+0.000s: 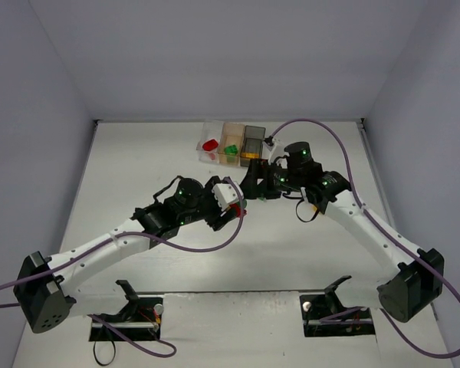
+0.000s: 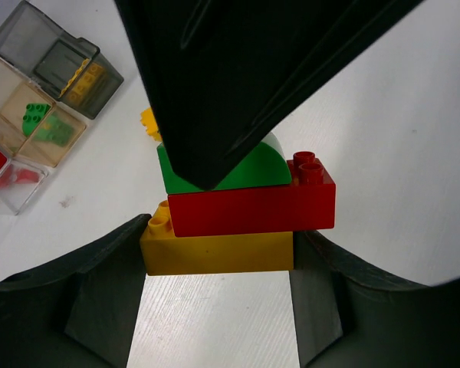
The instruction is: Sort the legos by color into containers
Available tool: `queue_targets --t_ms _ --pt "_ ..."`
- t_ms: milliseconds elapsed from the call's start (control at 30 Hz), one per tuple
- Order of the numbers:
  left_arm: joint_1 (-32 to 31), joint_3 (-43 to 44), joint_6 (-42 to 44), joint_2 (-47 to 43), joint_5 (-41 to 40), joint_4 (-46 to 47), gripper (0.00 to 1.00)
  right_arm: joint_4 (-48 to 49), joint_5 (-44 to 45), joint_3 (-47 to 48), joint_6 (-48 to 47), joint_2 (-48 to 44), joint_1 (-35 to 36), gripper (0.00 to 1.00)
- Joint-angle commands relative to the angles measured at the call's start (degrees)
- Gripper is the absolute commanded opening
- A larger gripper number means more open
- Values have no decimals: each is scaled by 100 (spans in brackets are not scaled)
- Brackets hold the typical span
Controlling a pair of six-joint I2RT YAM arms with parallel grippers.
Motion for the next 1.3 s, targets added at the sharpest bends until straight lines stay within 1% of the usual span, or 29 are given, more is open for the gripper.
queue_targets --t_ms 0,333,367,467,800,933,1033,1133,1167,1200,1233,1267 --pt "-51 400 174 -7 89 348 36 423 82 37 54 72 68 73" --pt "-60 418 210 63 125 348 36 511 65 -86 11 204 165 72" --pt "-60 418 218 81 142 548 36 519 47 -103 2 204 173 71" --pt "-60 435 201 116 177 603 36 537 -32 -130 2 222 182 71" --pt "-60 505 201 98 230 594 36 616 -94 -341 10 160 200 63" --pt "-60 505 183 81 256 550 36 669 -94 -358 10 108 200 54" --pt "-60 453 131 90 291 550 36 713 -59 -367 -7 55 209 39" --pt "-60 391 78 98 309 550 35 739 -58 -367 -16 11 200 30" --pt "-60 348 52 107 300 559 35 739 -67 -376 -7 2 200 24" --pt "-60 312 43 107 292 594 35 730 -76 -385 -16 -6 200 20" --pt "-51 286 8 98 274 612 35 730 -67 -385 -16 -24 200 14" --pt "-60 225 -1 107 274 629 35 722 -67 -393 -25 -33 200 10"
